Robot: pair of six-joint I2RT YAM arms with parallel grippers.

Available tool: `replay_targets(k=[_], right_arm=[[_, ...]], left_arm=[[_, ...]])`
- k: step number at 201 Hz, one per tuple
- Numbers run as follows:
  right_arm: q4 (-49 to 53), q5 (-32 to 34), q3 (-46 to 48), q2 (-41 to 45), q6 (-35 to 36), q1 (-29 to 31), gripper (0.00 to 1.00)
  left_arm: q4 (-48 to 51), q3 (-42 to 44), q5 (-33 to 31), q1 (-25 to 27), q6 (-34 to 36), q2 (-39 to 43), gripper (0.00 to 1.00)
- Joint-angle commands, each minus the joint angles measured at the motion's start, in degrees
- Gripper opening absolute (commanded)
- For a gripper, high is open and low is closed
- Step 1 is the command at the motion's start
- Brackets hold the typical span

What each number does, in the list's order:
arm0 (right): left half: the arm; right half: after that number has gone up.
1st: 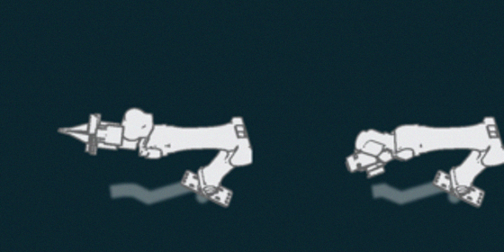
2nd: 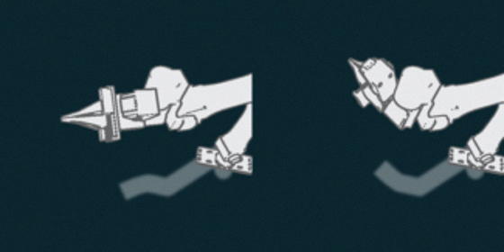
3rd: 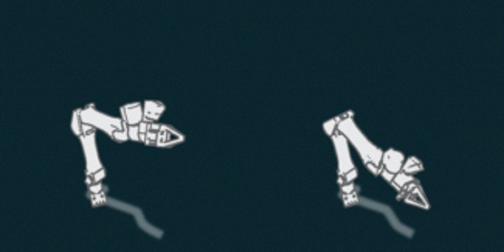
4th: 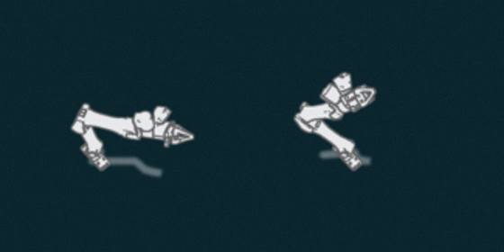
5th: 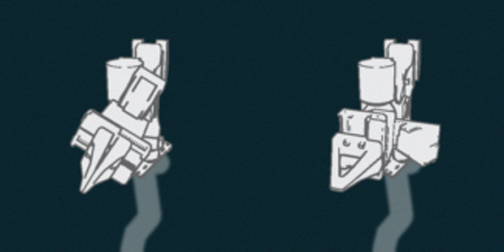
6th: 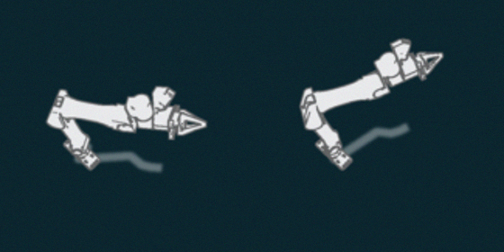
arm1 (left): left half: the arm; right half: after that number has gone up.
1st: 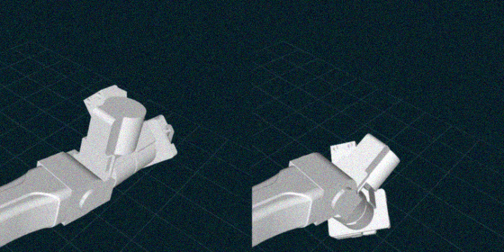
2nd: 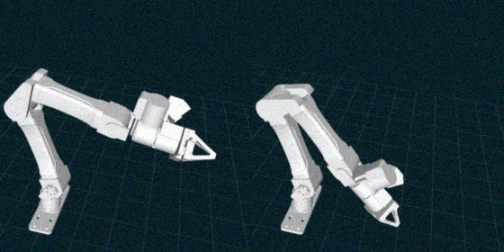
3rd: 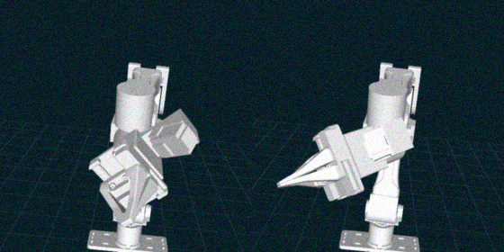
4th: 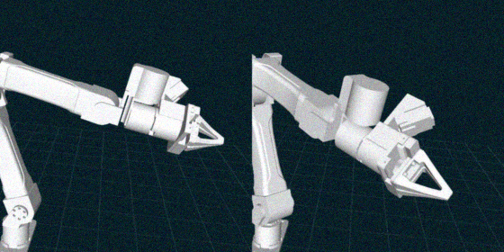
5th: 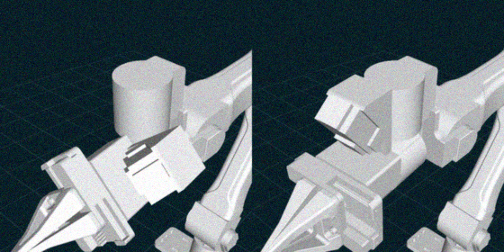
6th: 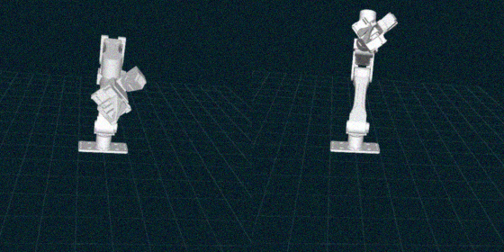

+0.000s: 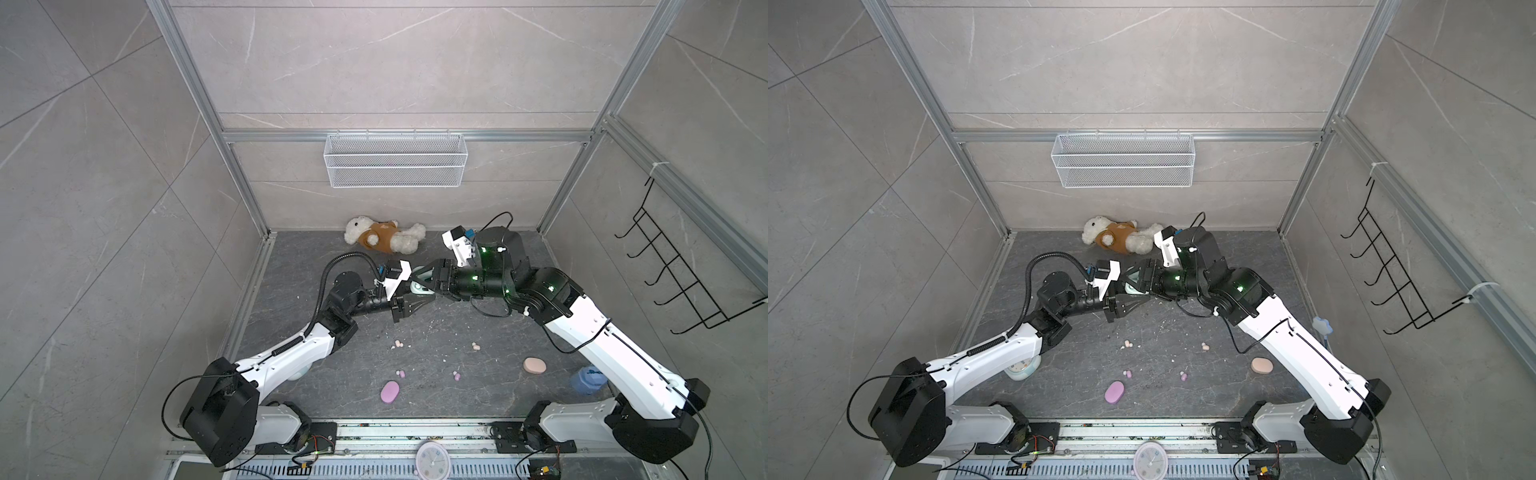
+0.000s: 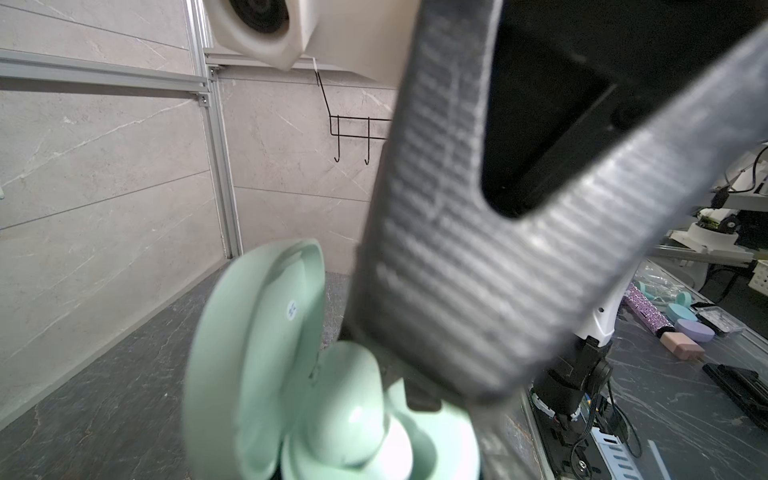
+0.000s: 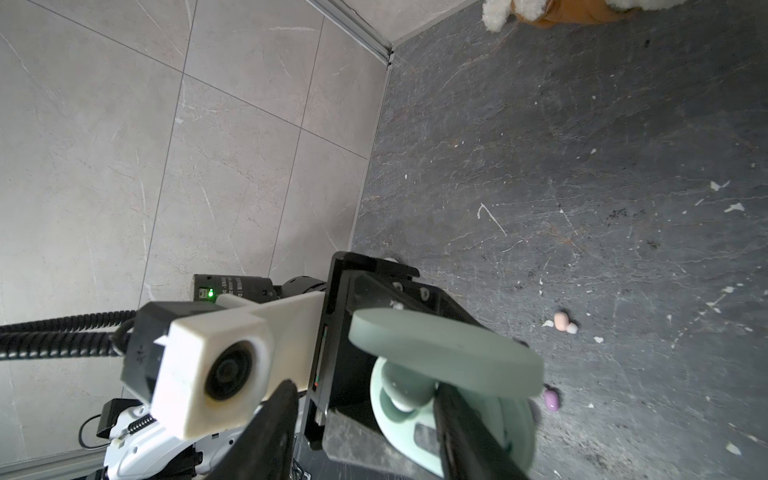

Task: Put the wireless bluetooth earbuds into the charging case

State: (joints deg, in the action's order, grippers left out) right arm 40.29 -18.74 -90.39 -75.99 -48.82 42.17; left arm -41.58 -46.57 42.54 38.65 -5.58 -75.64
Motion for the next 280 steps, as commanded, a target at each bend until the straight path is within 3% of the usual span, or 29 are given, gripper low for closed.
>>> replay_targets(k=[1, 280], right_arm=[[5.1, 1.7, -1.2, -0.9, 2.5, 0.3, 0.57], [6.1, 3.1, -4.9, -3.2, 7.5, -0.1, 0.7]], left_arm=[[-4.9, -1.4, 0.5, 0.2, -0.4, 2.1, 0.19], [-4.8, -1.6, 1.5, 0.3, -0.9, 2.6, 0.2]])
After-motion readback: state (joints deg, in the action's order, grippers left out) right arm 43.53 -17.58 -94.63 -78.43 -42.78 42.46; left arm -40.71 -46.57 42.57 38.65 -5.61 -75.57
